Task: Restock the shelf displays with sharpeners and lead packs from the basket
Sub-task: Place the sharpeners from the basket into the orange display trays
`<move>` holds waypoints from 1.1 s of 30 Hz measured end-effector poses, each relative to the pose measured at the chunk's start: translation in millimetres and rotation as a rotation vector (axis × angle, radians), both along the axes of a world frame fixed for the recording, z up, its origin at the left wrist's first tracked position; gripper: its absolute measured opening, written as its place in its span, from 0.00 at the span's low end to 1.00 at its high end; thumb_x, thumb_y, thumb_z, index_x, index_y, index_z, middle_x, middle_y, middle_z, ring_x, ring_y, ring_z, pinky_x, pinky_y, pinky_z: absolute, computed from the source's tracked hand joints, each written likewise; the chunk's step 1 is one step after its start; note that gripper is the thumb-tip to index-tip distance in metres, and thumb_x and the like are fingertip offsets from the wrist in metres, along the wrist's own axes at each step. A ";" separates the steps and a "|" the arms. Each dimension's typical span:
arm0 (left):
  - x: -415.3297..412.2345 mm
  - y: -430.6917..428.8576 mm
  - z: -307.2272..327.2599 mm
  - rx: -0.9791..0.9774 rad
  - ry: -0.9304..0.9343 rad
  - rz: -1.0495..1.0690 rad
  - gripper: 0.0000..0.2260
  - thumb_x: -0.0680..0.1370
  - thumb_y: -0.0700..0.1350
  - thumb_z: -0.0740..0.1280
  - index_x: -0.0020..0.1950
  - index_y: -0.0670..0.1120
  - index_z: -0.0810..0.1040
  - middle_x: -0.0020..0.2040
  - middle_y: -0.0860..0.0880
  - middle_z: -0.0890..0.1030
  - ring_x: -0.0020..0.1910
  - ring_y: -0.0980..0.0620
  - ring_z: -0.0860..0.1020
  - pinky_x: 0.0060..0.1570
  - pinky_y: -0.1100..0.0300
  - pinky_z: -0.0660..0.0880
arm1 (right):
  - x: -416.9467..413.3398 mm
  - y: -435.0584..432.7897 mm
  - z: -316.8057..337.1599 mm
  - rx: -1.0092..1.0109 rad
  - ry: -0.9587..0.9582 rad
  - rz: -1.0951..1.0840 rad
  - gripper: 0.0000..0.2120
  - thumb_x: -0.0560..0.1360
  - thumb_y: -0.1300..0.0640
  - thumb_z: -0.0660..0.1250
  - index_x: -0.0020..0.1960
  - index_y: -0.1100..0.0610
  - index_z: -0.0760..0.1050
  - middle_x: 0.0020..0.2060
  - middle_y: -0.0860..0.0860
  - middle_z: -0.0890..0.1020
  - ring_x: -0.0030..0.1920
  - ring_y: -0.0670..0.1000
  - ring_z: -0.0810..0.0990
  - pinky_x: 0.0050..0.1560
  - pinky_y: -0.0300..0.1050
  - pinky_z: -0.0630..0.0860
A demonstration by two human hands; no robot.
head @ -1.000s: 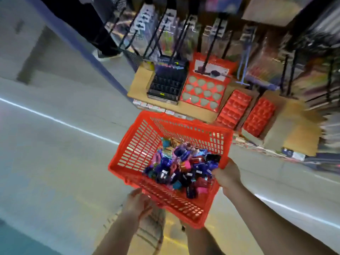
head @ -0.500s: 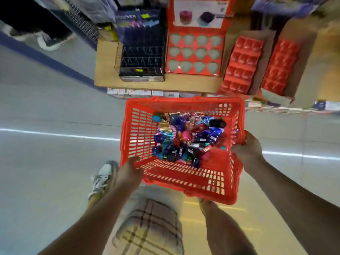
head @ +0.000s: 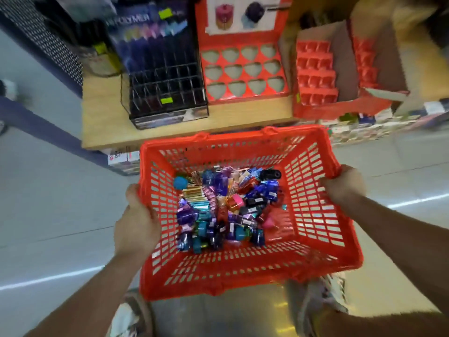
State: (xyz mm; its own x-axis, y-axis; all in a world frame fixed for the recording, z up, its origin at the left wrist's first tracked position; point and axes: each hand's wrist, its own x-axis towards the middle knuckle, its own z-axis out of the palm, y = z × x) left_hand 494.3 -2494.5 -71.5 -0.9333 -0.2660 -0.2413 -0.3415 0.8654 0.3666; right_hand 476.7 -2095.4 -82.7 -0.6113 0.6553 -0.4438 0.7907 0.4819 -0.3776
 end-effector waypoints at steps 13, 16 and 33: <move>17.8 -3.4 1.8 -0.052 -0.085 -0.006 0.21 0.74 0.40 0.65 0.62 0.43 0.57 0.53 0.38 0.79 0.52 0.36 0.78 0.50 0.47 0.73 | 31.6 -27.5 32.0 0.171 -0.133 0.321 0.28 0.76 0.56 0.62 0.71 0.64 0.58 0.65 0.63 0.72 0.65 0.64 0.72 0.65 0.55 0.70; 24.7 7.8 13.8 -0.332 -0.047 -0.133 0.25 0.73 0.42 0.67 0.66 0.43 0.60 0.63 0.40 0.70 0.63 0.40 0.69 0.59 0.47 0.71 | 48.6 -33.4 33.9 0.335 -0.036 0.499 0.30 0.73 0.57 0.63 0.73 0.61 0.58 0.68 0.61 0.66 0.69 0.63 0.64 0.67 0.57 0.67; -24.5 78.5 -160.5 -0.123 -0.353 -0.340 0.28 0.79 0.57 0.58 0.74 0.45 0.58 0.75 0.43 0.57 0.75 0.41 0.54 0.70 0.45 0.61 | -42.9 -109.8 -112.9 -0.079 -0.204 0.795 0.32 0.78 0.51 0.63 0.78 0.55 0.55 0.76 0.60 0.61 0.76 0.58 0.57 0.74 0.48 0.60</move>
